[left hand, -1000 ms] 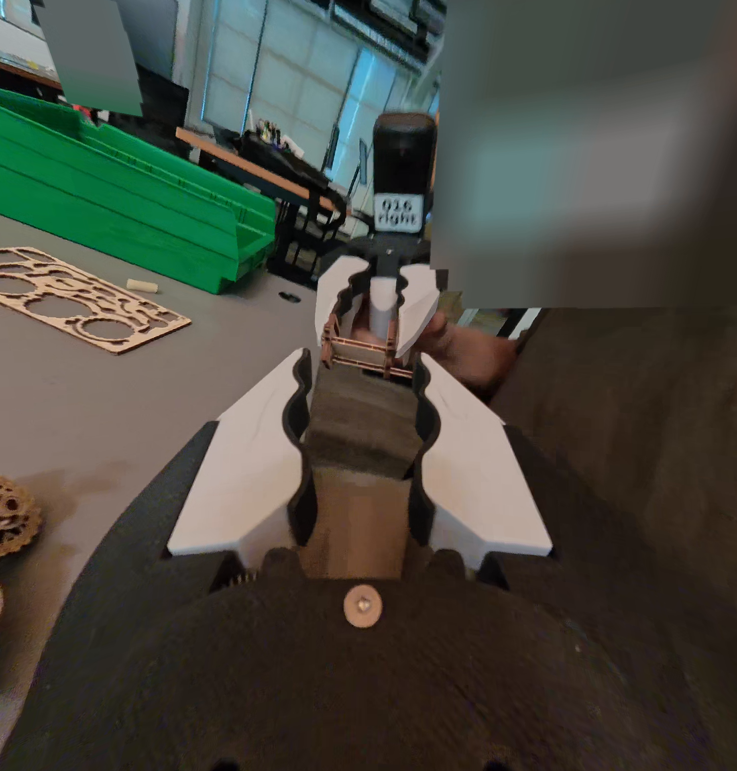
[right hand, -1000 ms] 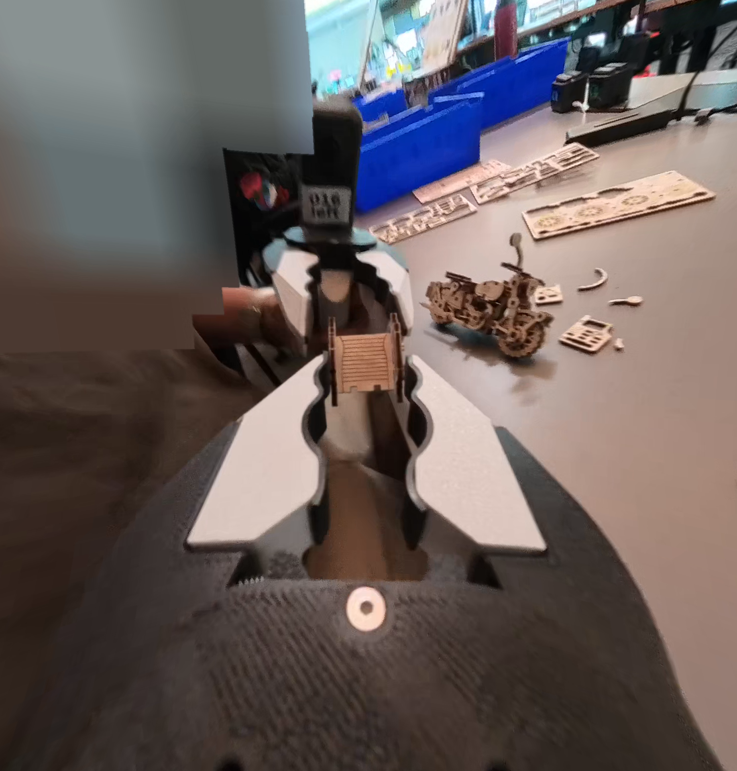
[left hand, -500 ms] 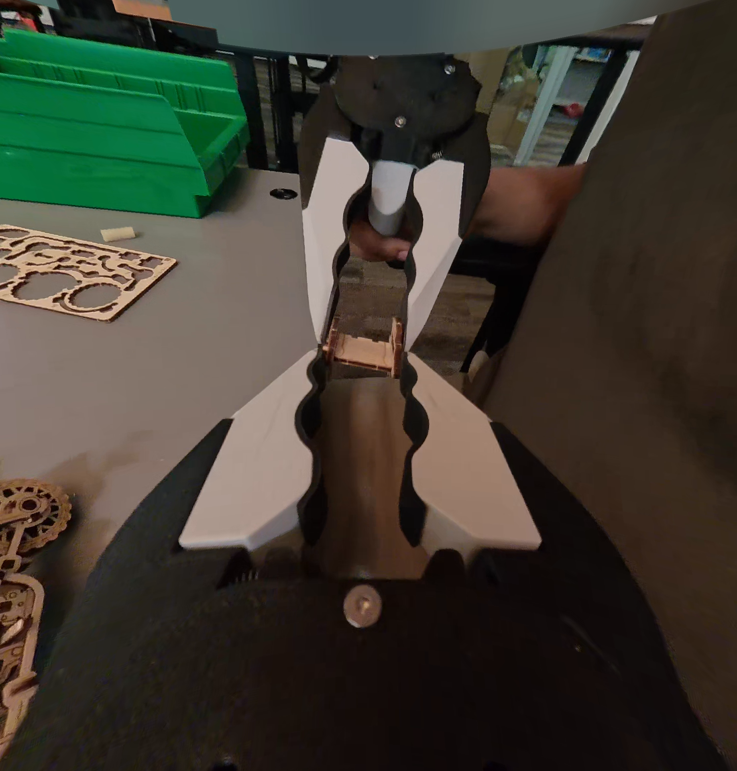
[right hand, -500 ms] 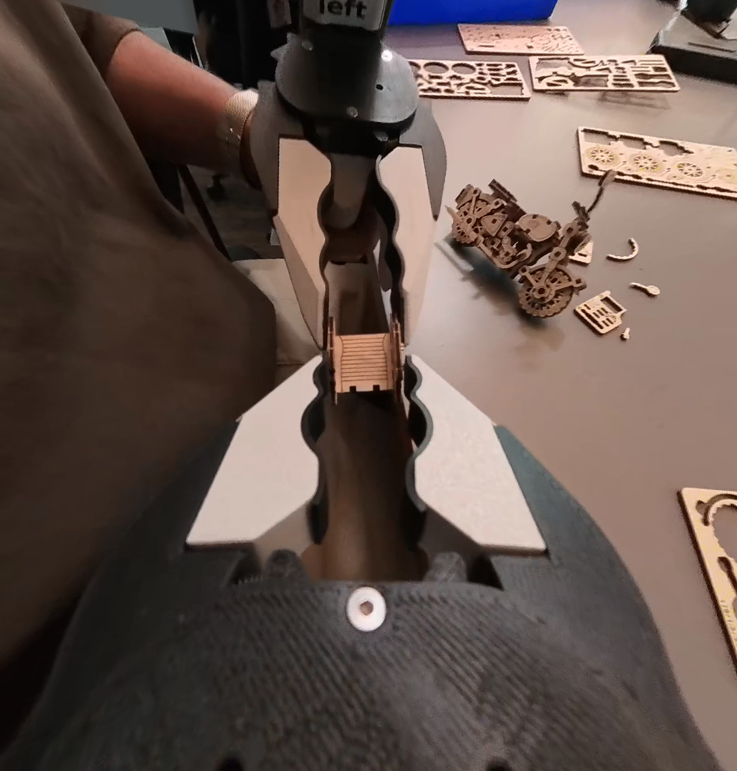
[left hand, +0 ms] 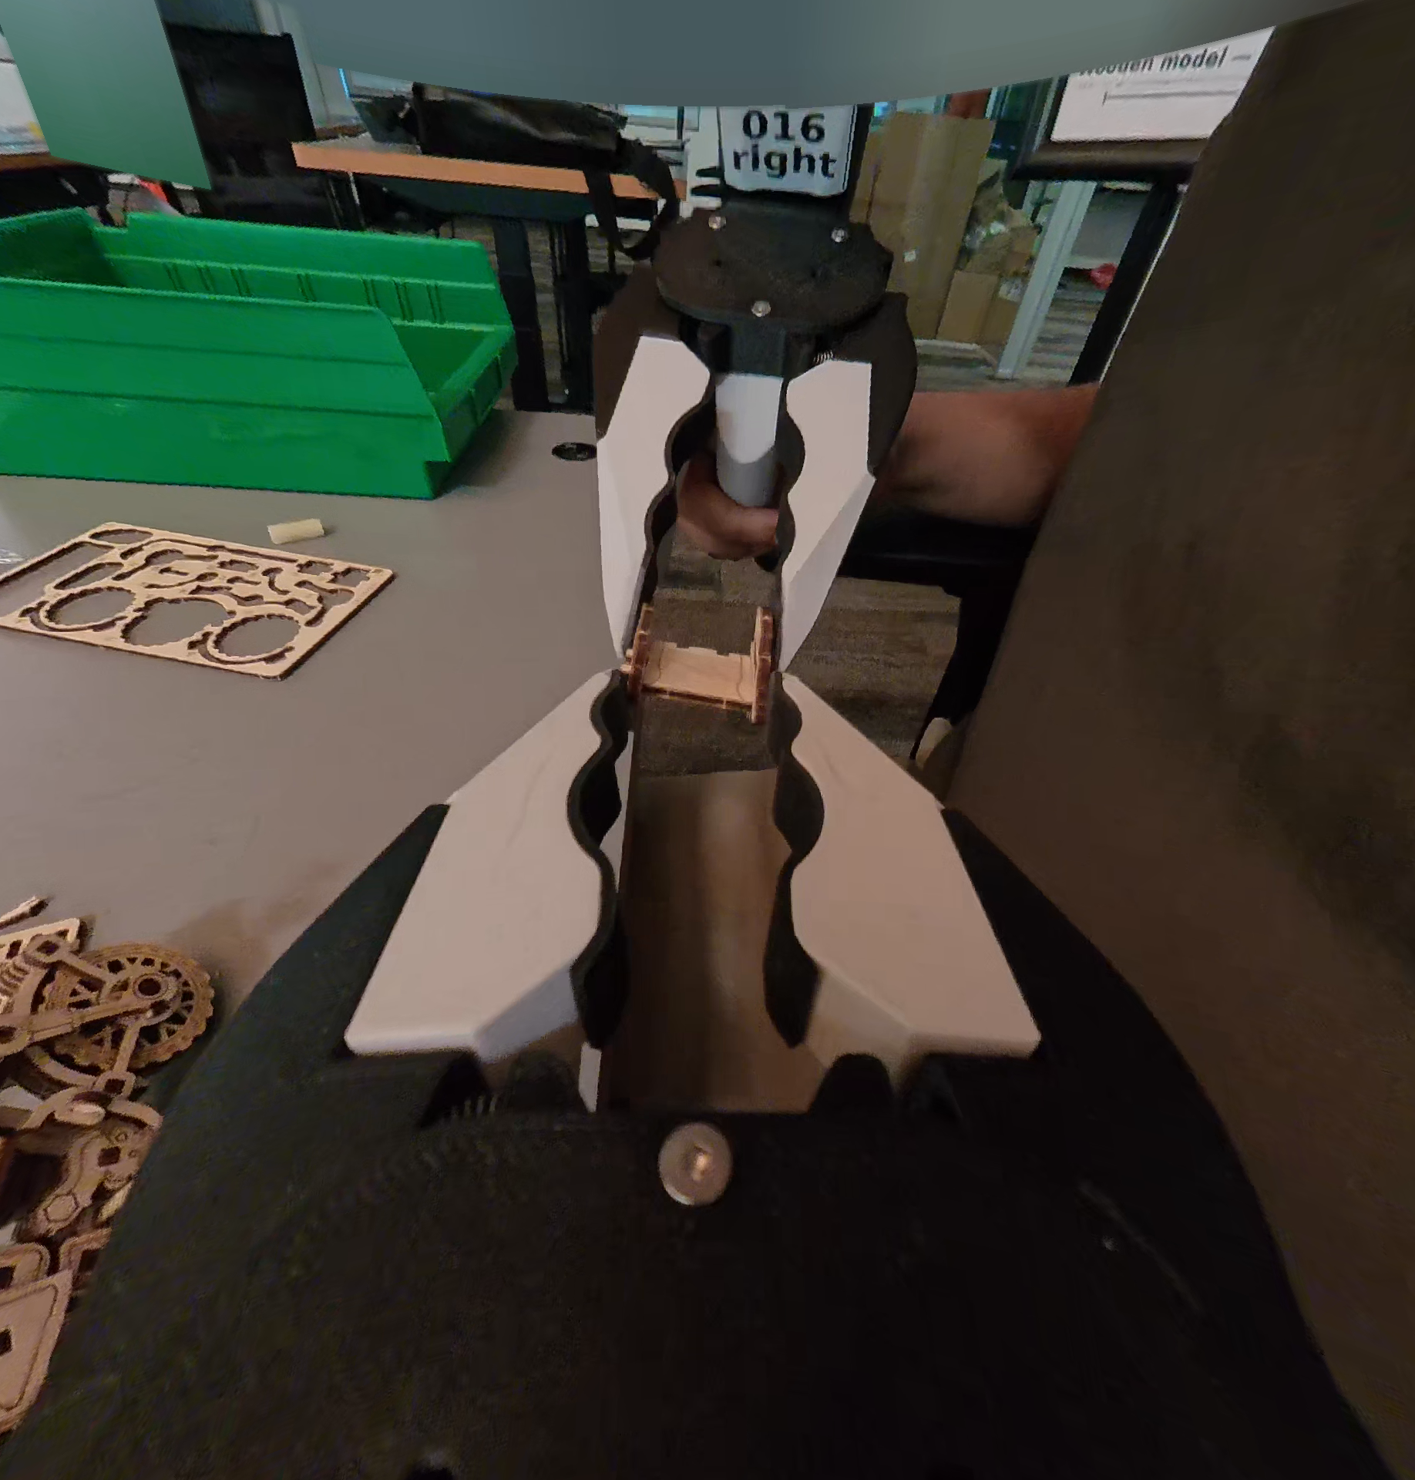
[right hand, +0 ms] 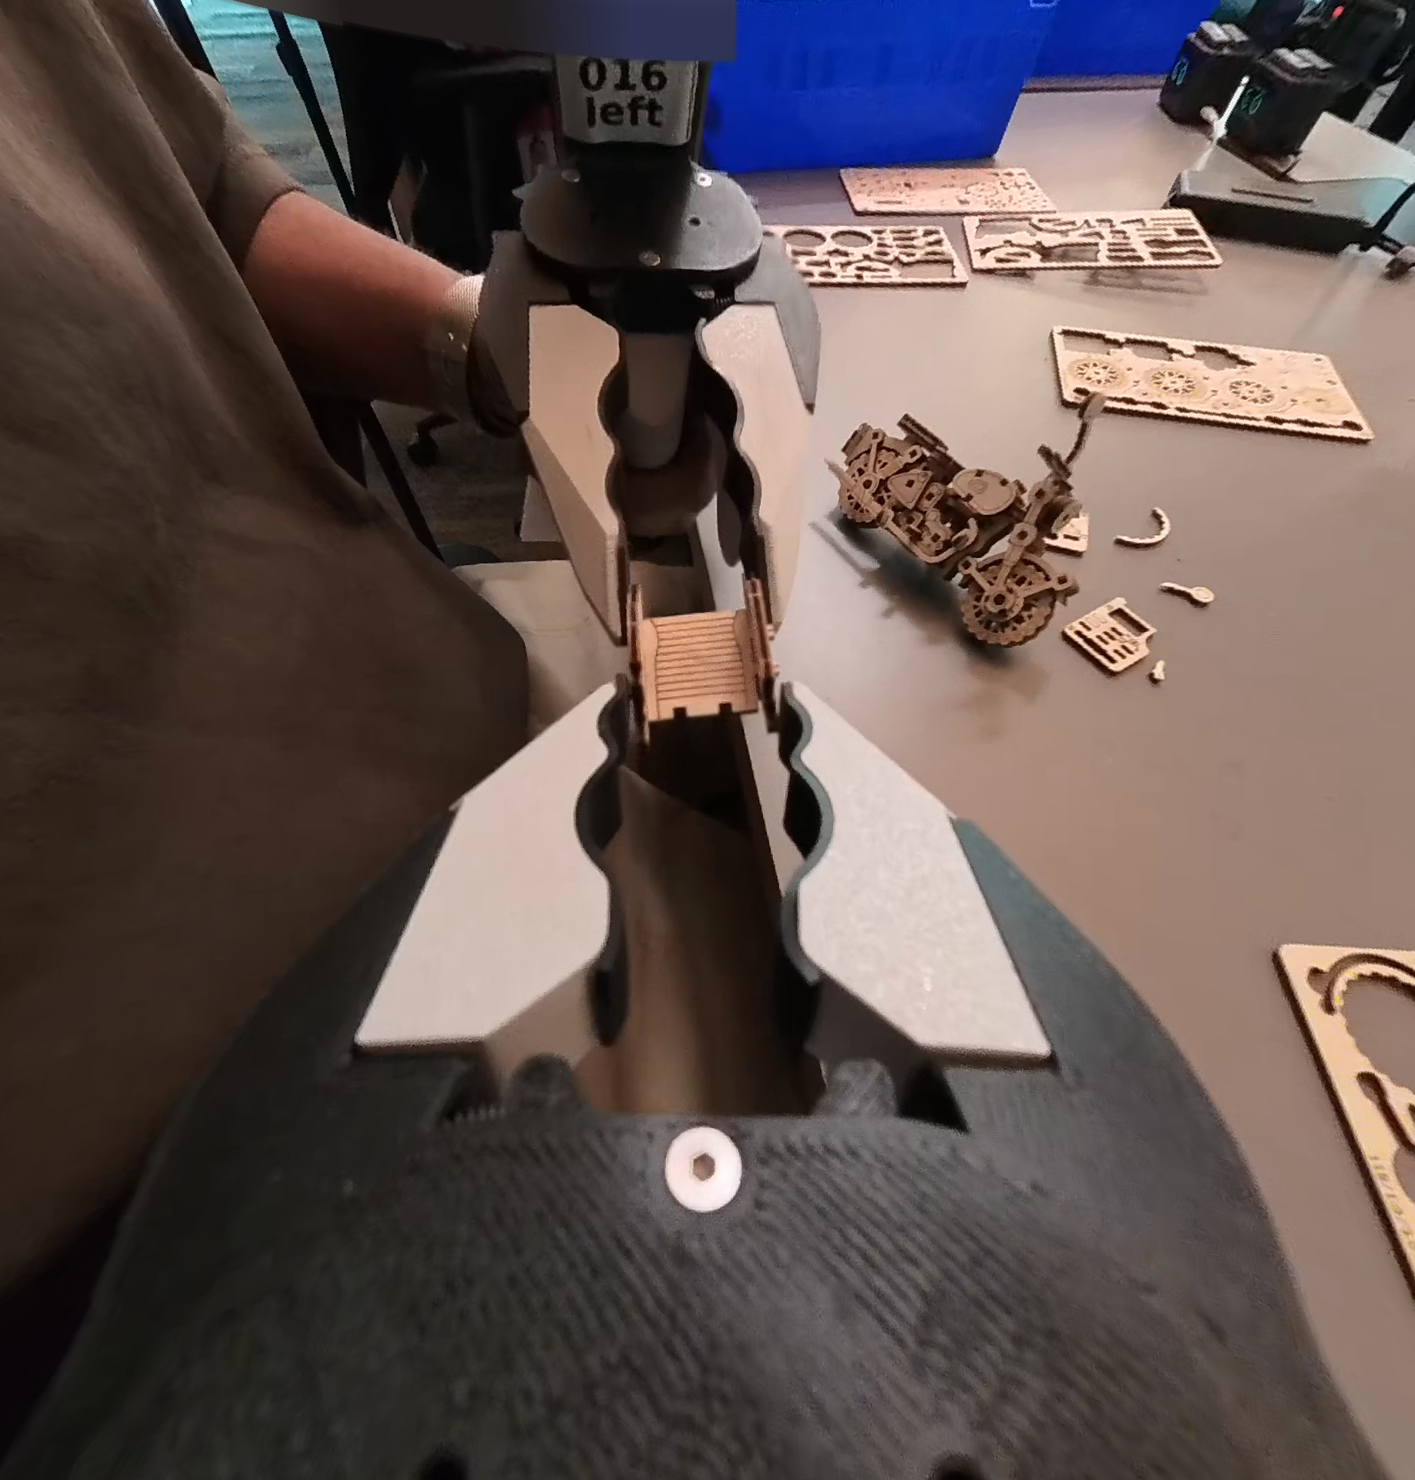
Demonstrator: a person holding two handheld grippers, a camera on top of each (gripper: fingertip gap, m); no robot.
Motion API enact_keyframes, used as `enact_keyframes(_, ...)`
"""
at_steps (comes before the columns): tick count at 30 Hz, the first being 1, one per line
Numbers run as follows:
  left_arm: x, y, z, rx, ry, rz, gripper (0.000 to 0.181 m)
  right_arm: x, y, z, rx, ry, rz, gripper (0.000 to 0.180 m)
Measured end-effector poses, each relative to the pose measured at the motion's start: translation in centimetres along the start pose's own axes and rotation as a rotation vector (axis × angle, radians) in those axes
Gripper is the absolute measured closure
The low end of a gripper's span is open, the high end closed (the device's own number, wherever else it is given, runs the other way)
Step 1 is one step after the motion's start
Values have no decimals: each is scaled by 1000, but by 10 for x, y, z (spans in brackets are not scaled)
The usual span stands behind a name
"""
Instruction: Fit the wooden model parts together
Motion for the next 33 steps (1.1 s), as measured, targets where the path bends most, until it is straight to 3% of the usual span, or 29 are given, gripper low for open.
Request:
enact_keyframes(24,1,-3,4,71,-36,-1,147,0,-6,4,47,15,19,146)
enact_keyframes(33,3,0,-1,22,-8,-1,147,0,-2,0,9,21,40,146)
Point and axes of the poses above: each gripper's, where its closed fingertips meet, y out along the fingers, z out of its top, x = y × z across the jaws, the point moved 9 cm from there along -y, back along the fingers, and after that the axes turned 7 degrees about -x, right-handed, at the moved point
